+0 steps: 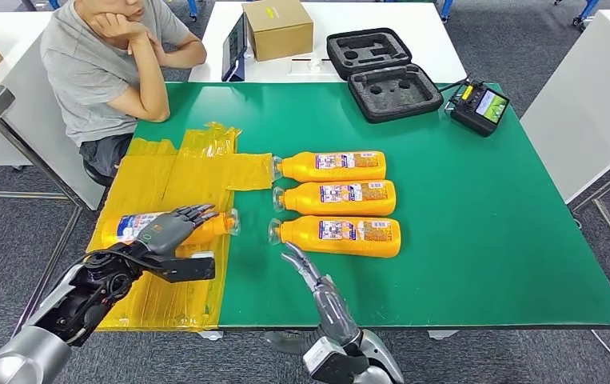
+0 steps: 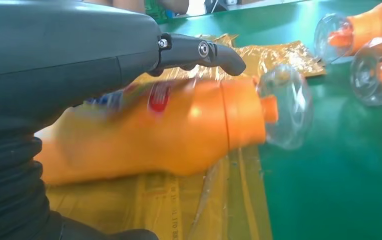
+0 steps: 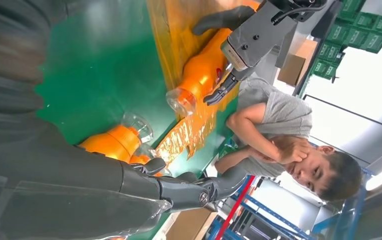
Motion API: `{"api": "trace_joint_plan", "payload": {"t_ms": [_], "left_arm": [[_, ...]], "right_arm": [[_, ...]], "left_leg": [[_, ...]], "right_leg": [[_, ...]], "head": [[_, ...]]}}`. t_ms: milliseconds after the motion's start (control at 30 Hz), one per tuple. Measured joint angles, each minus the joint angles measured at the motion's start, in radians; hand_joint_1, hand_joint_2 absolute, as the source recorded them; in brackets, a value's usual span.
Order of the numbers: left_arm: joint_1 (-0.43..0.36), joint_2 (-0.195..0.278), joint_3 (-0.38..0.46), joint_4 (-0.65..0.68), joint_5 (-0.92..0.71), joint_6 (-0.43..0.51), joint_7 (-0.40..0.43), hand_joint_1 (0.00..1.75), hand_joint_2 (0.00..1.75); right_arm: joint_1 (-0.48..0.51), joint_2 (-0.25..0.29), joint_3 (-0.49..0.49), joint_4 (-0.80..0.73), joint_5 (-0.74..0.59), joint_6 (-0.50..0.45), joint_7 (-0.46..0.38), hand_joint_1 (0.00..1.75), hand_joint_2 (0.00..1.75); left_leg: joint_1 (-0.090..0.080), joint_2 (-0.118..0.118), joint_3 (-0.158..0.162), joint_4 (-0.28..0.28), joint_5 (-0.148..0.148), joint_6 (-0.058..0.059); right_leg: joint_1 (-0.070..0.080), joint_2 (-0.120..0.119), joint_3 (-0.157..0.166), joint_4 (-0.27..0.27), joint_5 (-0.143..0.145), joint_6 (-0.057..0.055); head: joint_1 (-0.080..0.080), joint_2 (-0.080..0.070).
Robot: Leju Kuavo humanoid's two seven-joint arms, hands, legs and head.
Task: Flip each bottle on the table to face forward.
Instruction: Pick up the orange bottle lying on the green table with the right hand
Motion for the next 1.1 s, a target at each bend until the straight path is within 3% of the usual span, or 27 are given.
{"api": "trace_joint_plan", "payload": {"t_ms": [400,667,800,967,1100], "left_arm": [[-0.013,-0.006,0.000,-0.024,-0.001,-0.002,-0.024,0.00,1.75],[0.013,-0.003,0.012,-0.138,0.064,0.014,-0.050,0.00,1.75],[0.073,-0.002,0.047,-0.241,0.210,-0.010,-0.089,0.00,1.75],[0.215,-0.021,0.127,-0.395,0.415,0.008,-0.169,0.00,1.75],[0.347,-0.085,0.189,-0.493,0.449,0.080,-0.227,0.00,1.75]], "right_arm": [[0.006,0.004,-0.010,0.000,-0.003,0.002,0.000,0.00,1.75],[0.017,0.004,-0.018,-0.005,-0.002,0.002,0.000,0.00,1.75],[0.020,0.004,-0.023,-0.010,-0.023,-0.004,0.000,0.00,1.75],[0.019,0.004,-0.025,-0.037,-0.069,-0.044,0.000,0.00,1.75],[0.021,0.004,-0.033,-0.060,-0.078,-0.096,0.000,0.00,0.00]], "left_leg": [[0.000,0.000,0.000,0.000,0.000,0.000],[0.000,0.000,-0.001,0.000,0.000,0.000],[0.000,0.000,-0.001,0.000,0.000,0.000],[0.000,0.001,-0.001,0.000,-0.001,0.000],[0.000,0.001,-0.002,0.000,-0.001,-0.001]], "right_leg": [[0.000,0.000,0.000,0.000,0.000,0.000],[0.000,0.000,0.000,0.000,0.000,0.000],[0.000,0.000,0.000,0.000,0.000,0.000],[0.000,0.001,-0.001,0.000,0.000,0.000],[0.000,0.001,-0.002,-0.001,-0.001,0.000]], "head": [[0.000,0.000],[0.000,0.000],[0.000,0.000],[0.000,0.000],[0.000,0.000]]}}
